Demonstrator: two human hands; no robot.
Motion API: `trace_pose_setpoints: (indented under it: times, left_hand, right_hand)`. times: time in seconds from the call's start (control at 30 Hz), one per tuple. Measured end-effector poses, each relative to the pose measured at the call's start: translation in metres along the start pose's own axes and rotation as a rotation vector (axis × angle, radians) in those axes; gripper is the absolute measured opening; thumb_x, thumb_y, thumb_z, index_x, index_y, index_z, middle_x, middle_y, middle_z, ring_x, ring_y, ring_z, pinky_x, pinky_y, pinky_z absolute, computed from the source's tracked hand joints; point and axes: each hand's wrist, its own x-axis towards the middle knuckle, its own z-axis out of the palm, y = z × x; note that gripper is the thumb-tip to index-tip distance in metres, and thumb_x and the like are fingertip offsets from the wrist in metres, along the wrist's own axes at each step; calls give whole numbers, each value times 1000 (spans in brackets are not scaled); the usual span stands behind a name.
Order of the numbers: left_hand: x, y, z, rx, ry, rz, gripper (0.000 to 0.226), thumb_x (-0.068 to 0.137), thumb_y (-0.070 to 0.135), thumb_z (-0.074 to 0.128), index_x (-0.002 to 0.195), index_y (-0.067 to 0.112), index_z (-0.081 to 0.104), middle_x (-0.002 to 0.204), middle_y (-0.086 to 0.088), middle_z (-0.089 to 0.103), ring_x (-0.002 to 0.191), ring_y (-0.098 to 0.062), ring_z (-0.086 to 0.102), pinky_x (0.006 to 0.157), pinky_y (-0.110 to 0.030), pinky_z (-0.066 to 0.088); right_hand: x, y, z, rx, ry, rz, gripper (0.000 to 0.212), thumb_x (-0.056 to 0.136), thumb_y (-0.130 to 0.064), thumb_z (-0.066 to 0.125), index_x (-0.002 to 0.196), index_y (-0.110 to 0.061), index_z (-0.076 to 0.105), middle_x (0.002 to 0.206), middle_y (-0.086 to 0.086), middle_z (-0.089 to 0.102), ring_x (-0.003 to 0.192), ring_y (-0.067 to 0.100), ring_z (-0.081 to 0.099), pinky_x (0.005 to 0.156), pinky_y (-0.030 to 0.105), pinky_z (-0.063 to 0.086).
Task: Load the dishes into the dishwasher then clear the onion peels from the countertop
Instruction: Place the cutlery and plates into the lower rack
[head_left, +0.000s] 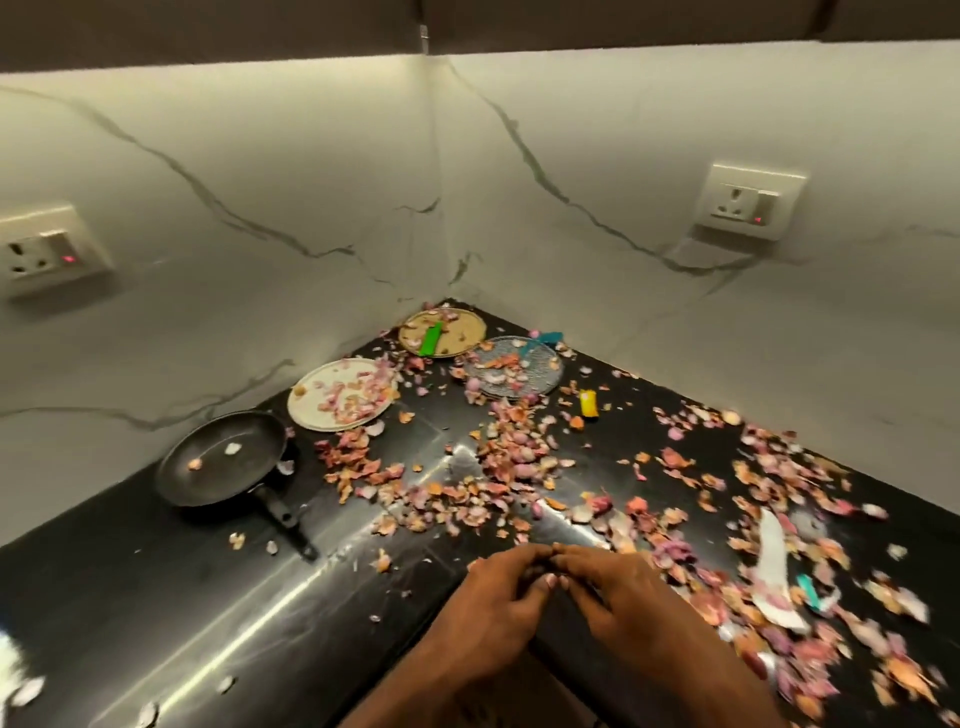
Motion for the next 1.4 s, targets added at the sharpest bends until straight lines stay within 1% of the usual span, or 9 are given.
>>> trace_pose_setpoints:
  times: [0.2, 0.33, 0.43, 0.57, 0.7, 0.83, 1.07, 1.23, 1.4]
  left_hand:
    - [25, -9, -35, -144, 147, -74, 27, 100, 30, 57, 123, 36, 68, 111, 16, 75, 108, -2, 69, 101, -39, 56]
    - [40, -27, -52, -302, 275, -154, 24, 102, 20, 57, 119, 30, 71, 110, 5, 77, 106, -13, 73, 97, -42, 58]
    - [56, -47, -72, -436, 420, -304, 22, 104, 12, 58, 122, 21, 68, 111, -1, 77, 101, -14, 75, 94, -40, 61]
    - [90, -88, -124, -612, 600, -449, 21, 104, 9, 57, 123, 14, 64, 115, -8, 71, 103, -24, 72, 89, -38, 62]
    - [134, -136, -184, -610, 773, -578, 19, 98, 4, 55, 110, 14, 65, 104, -10, 67, 85, -24, 60, 71, -37, 51]
    - [175, -159, -229, -613, 912, -690, 15, 98, 5, 50, 91, 11, 62, 92, -10, 65, 72, -22, 55, 61, -29, 43]
    - [216, -195, -259, -699, 946, -852, 48, 98, 9, 55, 145, 1, 51, 139, -18, 59, 116, -36, 60, 103, -41, 53]
    - [229, -192, -265, -743, 1045, -867, 59, 98, 19, 66, 149, -1, 46, 144, -17, 56, 122, -36, 60, 93, -38, 53]
    - [244, -196, -282, -1101, 954, -858, 54, 96, 7, 62, 149, 11, 50, 149, -5, 54, 137, -24, 48, 93, -34, 40]
  right_hand:
    - [69, -9, -7, 2, -115, -112, 27, 102, -19, 62, 122, -33, 75, 121, -24, 70, 111, -5, 63, 96, 26, 53]
    - [104, -15, -8, -6, -178, -162, 35, 103, -22, 61, 130, -44, 68, 126, -31, 66, 116, -9, 59, 99, 19, 50]
    - [126, -18, -6, -4, -219, -160, 38, 104, -20, 59, 127, -50, 66, 112, -42, 59, 111, -17, 53, 90, 9, 47]
    - [150, -8, -1, 30, -193, -95, 34, 105, -30, 59, 135, -45, 63, 127, -33, 60, 112, -21, 52, 96, 8, 46]
    - [170, -7, -4, 45, -197, -35, 33, 104, -35, 59, 136, -45, 64, 129, -31, 63, 114, -16, 56, 100, 16, 50]
    - [188, -13, -11, 26, -204, 0, 32, 106, -29, 57, 134, -42, 64, 117, -30, 62, 107, -15, 55, 89, 17, 52]
    - [191, -4, -22, 18, -158, 63, 33, 106, -34, 56, 135, -49, 62, 129, -33, 61, 115, -13, 56, 100, 20, 51]
    - [181, 9, -35, 26, -76, 97, 34, 105, -31, 58, 135, -44, 65, 130, -32, 63, 115, -17, 56, 100, 17, 50]
    - [172, 20, -40, 57, -58, 144, 32, 105, -37, 57, 132, -50, 64, 131, -33, 62, 118, -15, 56, 104, 22, 50]
